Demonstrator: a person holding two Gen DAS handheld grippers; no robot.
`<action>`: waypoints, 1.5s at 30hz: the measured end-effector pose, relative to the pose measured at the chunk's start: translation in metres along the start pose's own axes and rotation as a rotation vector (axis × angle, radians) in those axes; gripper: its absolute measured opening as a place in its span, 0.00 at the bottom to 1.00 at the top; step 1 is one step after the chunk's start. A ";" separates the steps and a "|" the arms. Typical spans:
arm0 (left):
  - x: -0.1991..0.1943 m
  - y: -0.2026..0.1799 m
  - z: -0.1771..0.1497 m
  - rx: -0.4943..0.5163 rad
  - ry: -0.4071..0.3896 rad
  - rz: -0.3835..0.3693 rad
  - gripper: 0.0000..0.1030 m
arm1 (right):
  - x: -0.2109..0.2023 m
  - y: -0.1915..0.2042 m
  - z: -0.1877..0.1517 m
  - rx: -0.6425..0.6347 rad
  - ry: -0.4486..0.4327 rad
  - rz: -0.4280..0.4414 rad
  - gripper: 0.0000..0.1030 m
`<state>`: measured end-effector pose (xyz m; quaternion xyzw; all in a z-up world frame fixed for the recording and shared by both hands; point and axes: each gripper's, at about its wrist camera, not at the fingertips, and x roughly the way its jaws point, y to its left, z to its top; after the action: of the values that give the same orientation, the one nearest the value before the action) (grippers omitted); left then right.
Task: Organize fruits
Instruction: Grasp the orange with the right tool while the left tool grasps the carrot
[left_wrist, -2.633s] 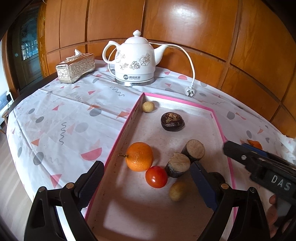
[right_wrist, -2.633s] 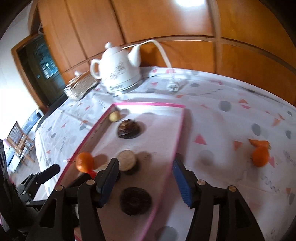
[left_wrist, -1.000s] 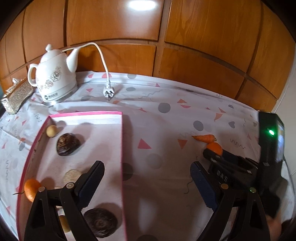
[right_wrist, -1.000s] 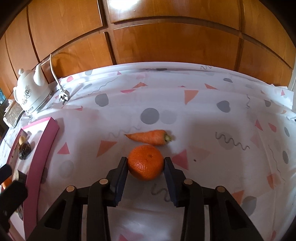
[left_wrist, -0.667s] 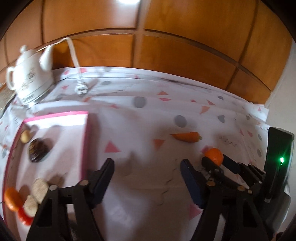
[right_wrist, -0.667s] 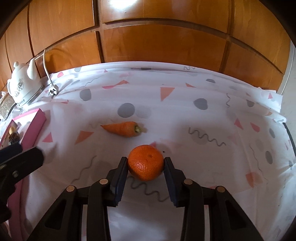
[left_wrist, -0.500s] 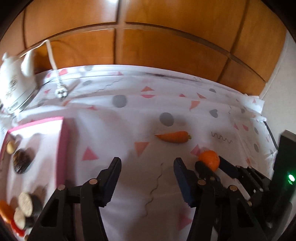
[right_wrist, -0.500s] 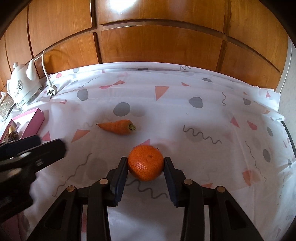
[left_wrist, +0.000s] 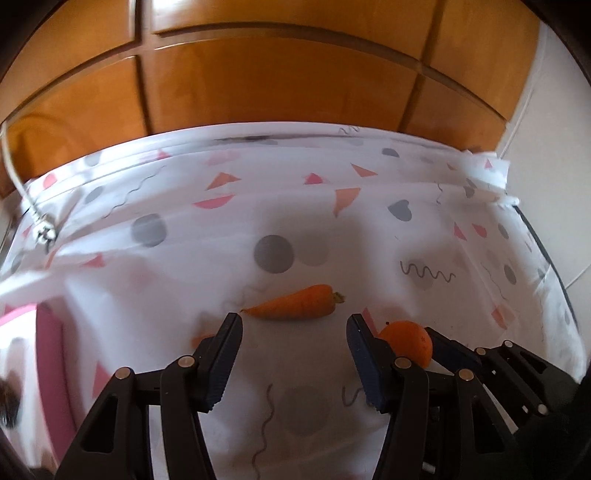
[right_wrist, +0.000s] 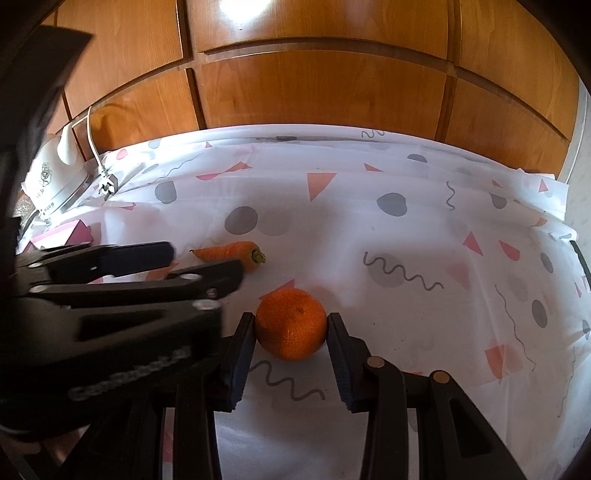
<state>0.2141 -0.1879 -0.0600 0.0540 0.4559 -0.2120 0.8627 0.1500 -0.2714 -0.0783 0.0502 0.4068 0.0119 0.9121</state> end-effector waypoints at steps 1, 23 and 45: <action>0.003 -0.001 0.002 0.009 0.005 0.004 0.58 | 0.000 0.000 0.000 0.000 0.000 0.002 0.38; -0.009 0.020 -0.007 -0.025 -0.010 -0.005 0.02 | 0.001 -0.003 0.000 0.032 -0.010 0.024 0.38; 0.029 0.001 0.020 0.093 -0.011 0.050 0.17 | 0.002 -0.008 0.001 0.041 -0.015 0.047 0.38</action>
<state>0.2440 -0.2017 -0.0720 0.1042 0.4391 -0.2119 0.8669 0.1520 -0.2793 -0.0805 0.0787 0.3990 0.0245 0.9132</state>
